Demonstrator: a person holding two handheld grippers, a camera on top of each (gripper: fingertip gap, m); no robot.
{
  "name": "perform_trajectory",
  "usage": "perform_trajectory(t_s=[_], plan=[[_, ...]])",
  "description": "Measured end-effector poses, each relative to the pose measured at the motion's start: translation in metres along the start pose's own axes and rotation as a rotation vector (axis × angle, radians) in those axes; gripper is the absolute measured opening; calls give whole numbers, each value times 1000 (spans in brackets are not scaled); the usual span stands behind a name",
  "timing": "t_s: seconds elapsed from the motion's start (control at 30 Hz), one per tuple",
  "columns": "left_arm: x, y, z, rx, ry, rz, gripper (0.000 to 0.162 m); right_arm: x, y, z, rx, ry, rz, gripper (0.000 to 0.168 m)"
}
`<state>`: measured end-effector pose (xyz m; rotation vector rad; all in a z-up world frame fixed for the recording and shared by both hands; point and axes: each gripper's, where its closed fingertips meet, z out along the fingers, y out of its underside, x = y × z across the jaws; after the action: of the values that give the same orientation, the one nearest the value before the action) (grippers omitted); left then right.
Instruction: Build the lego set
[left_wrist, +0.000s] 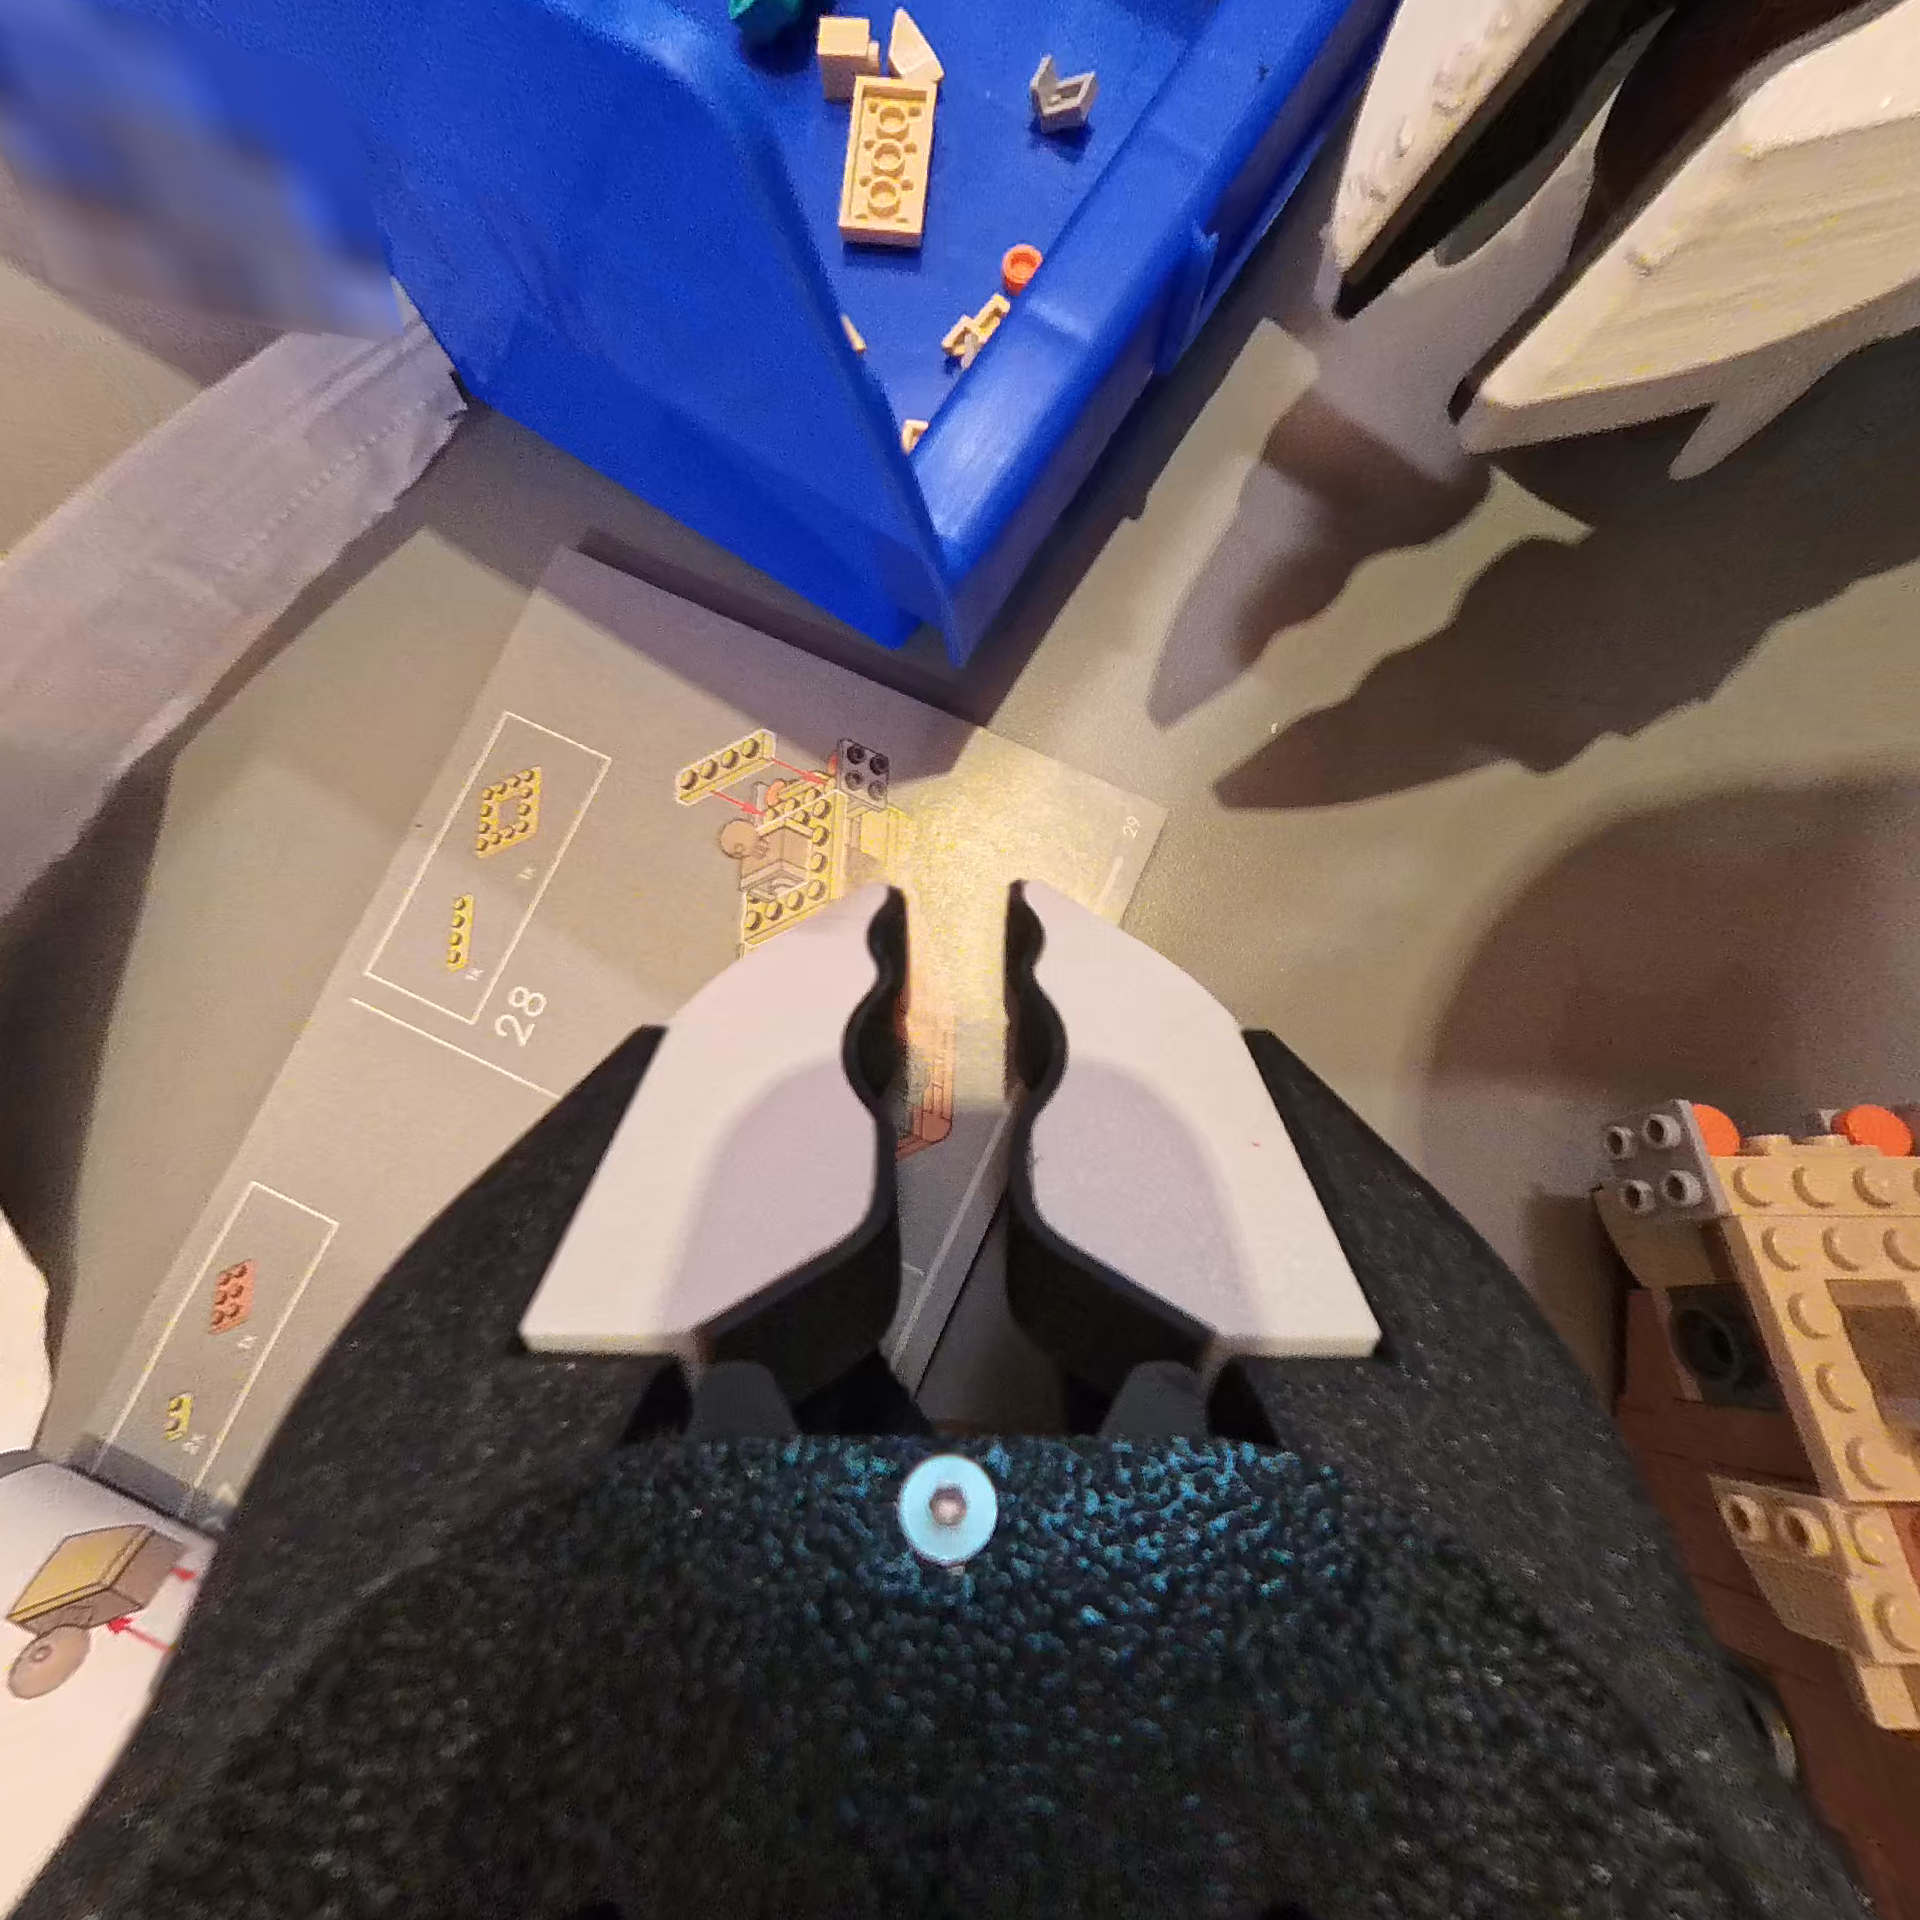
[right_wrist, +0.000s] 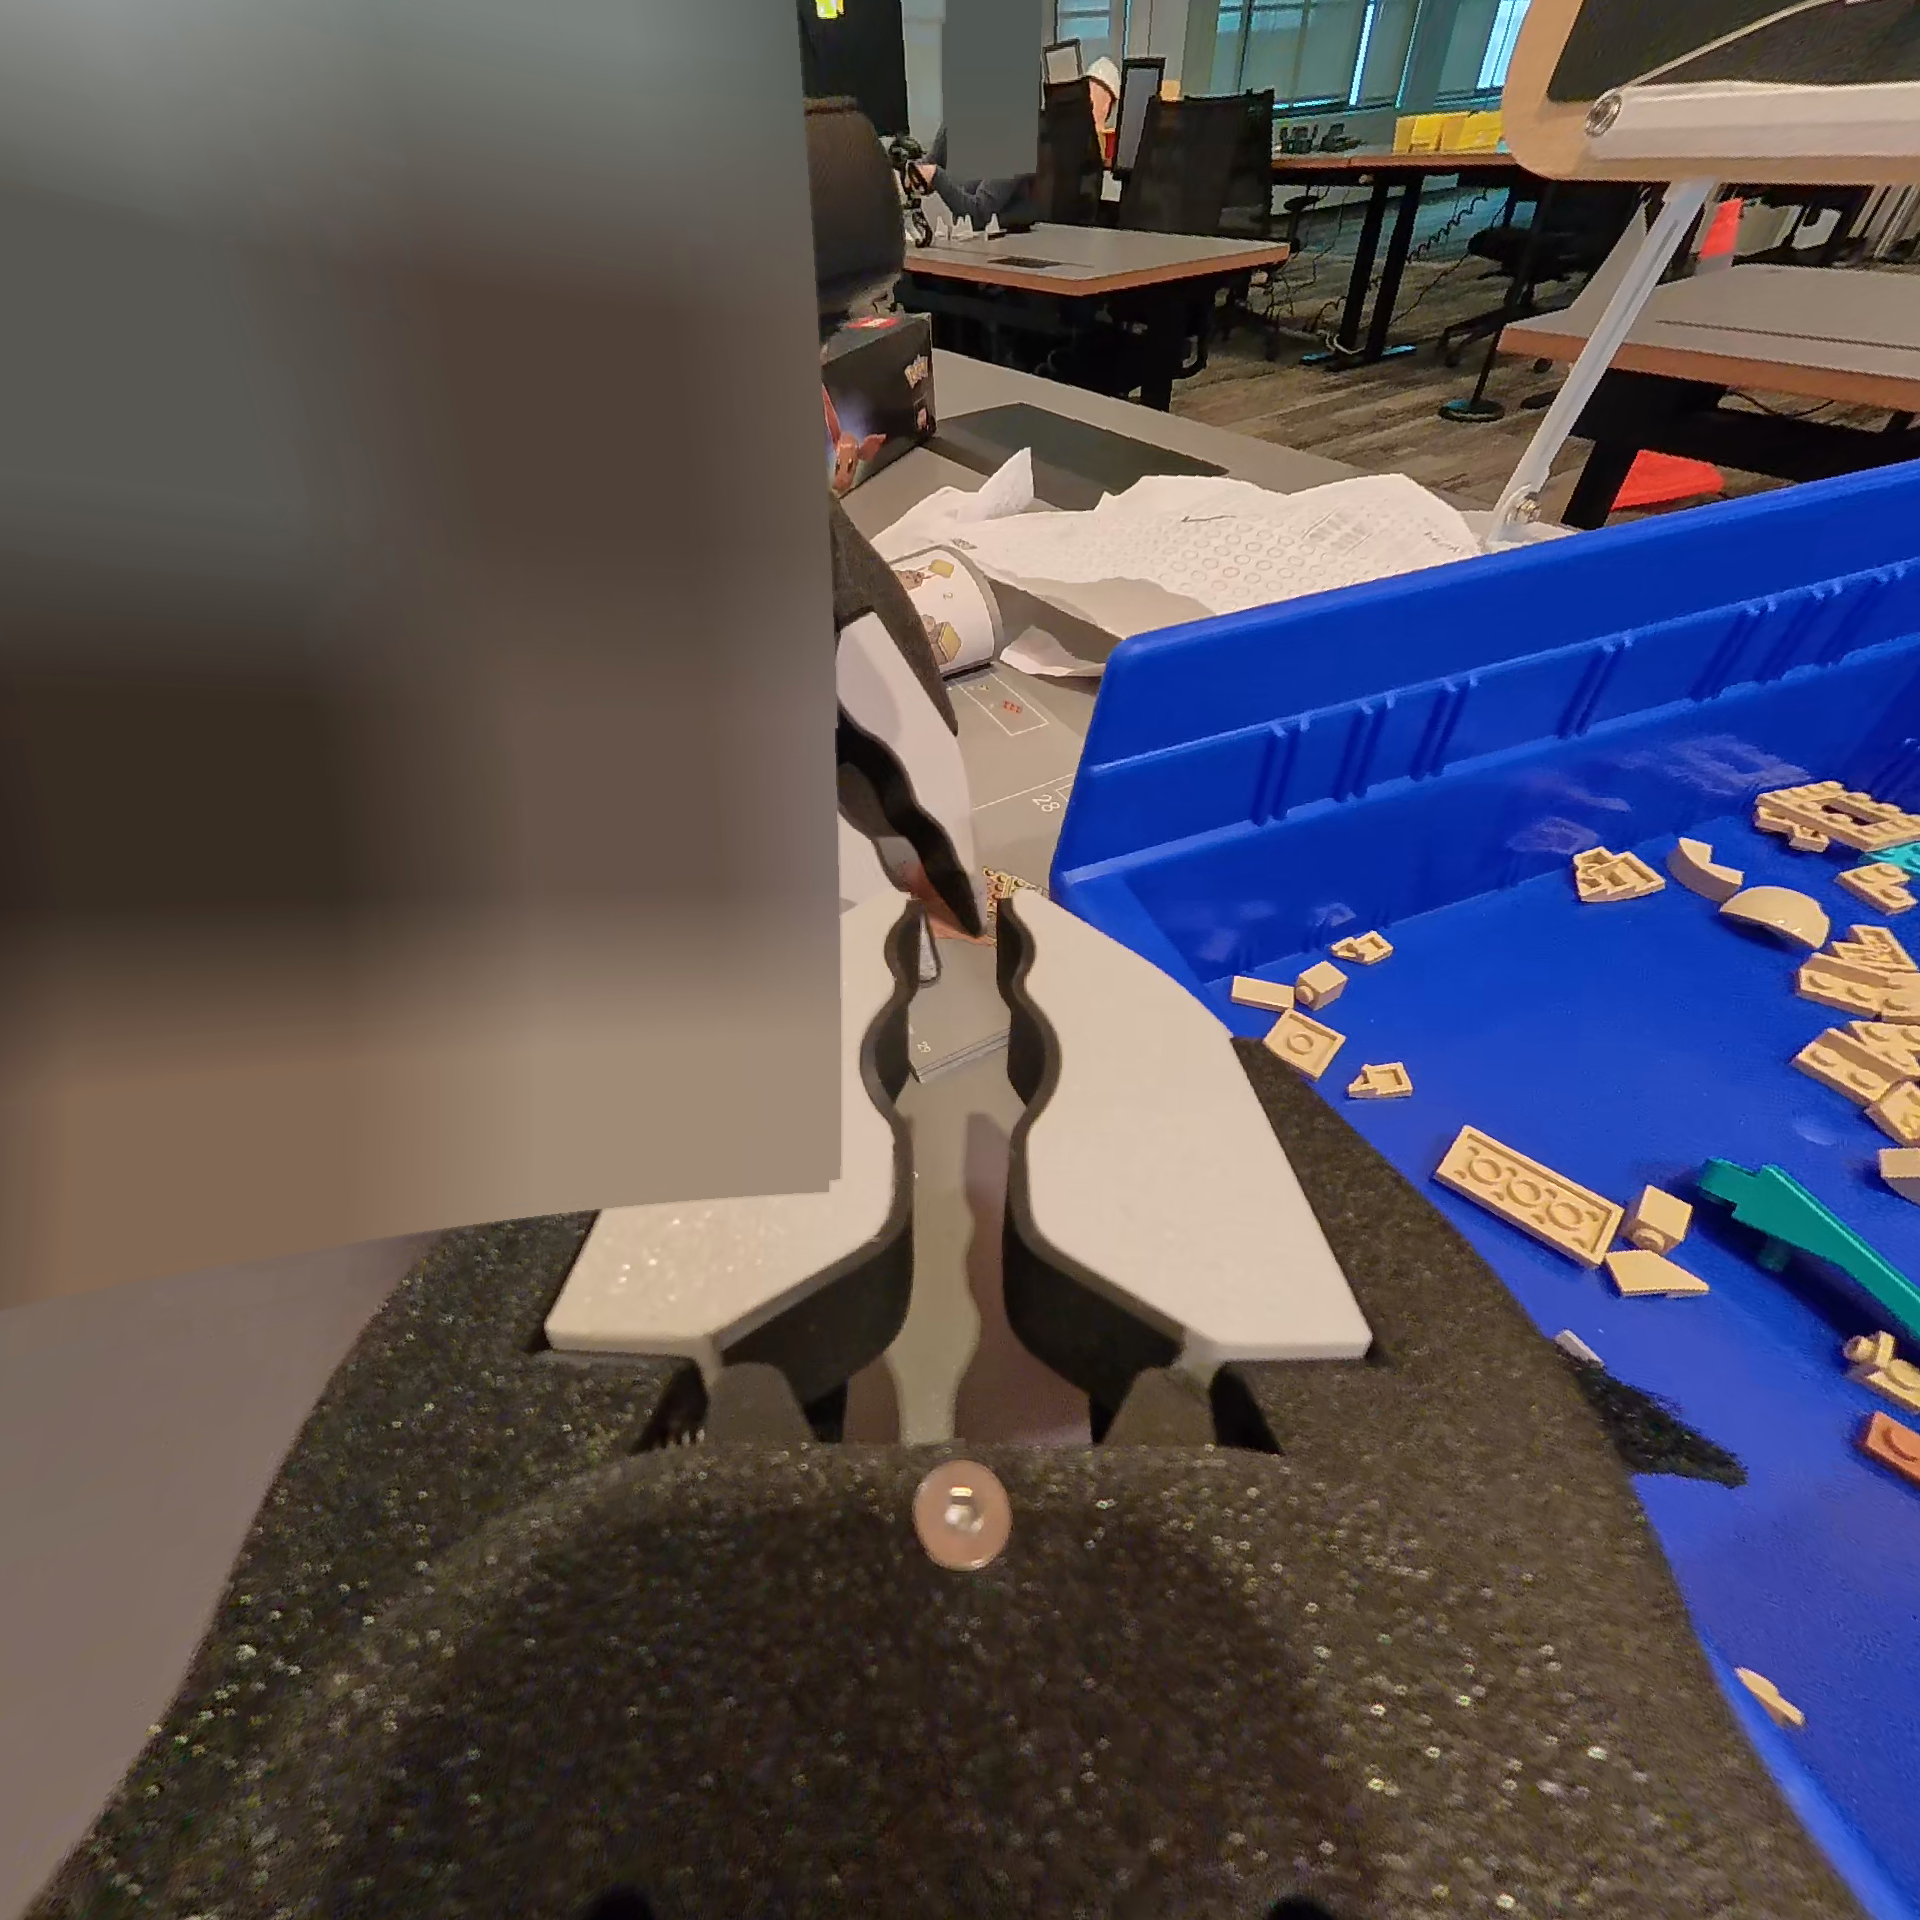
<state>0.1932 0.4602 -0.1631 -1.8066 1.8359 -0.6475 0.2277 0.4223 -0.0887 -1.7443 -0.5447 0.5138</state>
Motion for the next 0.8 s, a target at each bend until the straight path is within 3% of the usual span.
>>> perform_trajectory(t_s=[0.07,0.27,0.8], plan=[[3,-1,-2,-1,11,3,32,0,0,0,0,0,1,13],[3,-6,5,7,-16,4,50,0,0,0,-3,-1,2,14],[5,-14,12,26,-6,-43,56,0,1,0,-5,-2,0,13]])
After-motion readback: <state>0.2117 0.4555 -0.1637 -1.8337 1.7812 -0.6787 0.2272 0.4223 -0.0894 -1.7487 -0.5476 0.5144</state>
